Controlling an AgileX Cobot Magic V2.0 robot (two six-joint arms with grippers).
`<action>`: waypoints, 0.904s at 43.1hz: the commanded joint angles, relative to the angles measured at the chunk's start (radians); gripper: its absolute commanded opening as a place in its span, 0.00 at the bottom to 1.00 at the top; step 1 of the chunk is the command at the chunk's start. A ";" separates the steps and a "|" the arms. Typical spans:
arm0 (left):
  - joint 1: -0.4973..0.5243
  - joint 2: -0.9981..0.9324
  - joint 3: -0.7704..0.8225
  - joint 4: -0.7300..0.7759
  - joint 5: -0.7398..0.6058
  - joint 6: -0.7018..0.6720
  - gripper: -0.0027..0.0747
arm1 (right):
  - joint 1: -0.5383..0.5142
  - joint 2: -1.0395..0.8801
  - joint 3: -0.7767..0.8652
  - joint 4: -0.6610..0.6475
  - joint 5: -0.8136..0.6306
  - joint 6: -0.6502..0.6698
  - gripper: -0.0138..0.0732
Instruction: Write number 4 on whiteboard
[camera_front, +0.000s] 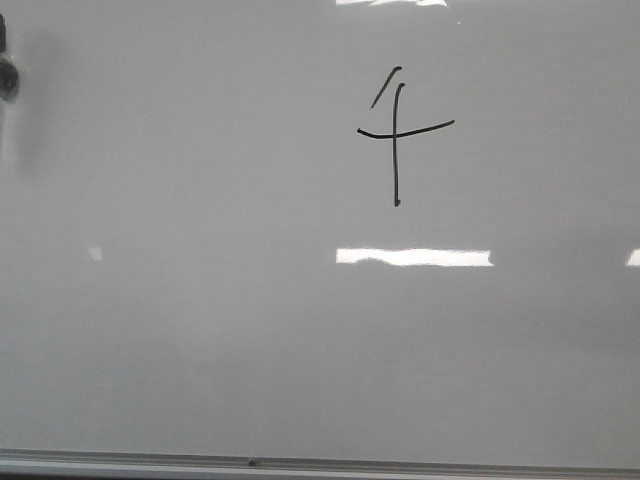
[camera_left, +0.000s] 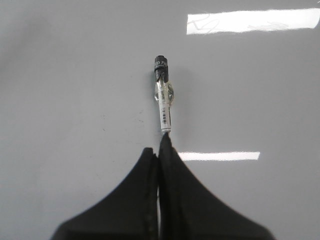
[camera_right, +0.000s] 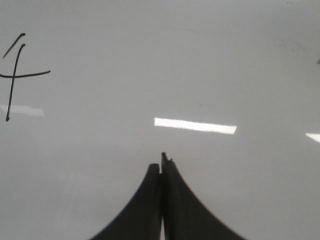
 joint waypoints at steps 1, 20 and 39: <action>0.001 -0.015 0.005 -0.010 -0.085 -0.001 0.01 | -0.006 -0.021 -0.015 -0.010 -0.120 0.000 0.08; 0.001 -0.015 0.005 -0.010 -0.085 -0.001 0.01 | -0.006 -0.021 -0.015 0.010 -0.130 0.000 0.08; 0.001 -0.015 0.005 -0.010 -0.085 -0.001 0.01 | -0.006 -0.021 -0.015 0.010 -0.130 0.000 0.08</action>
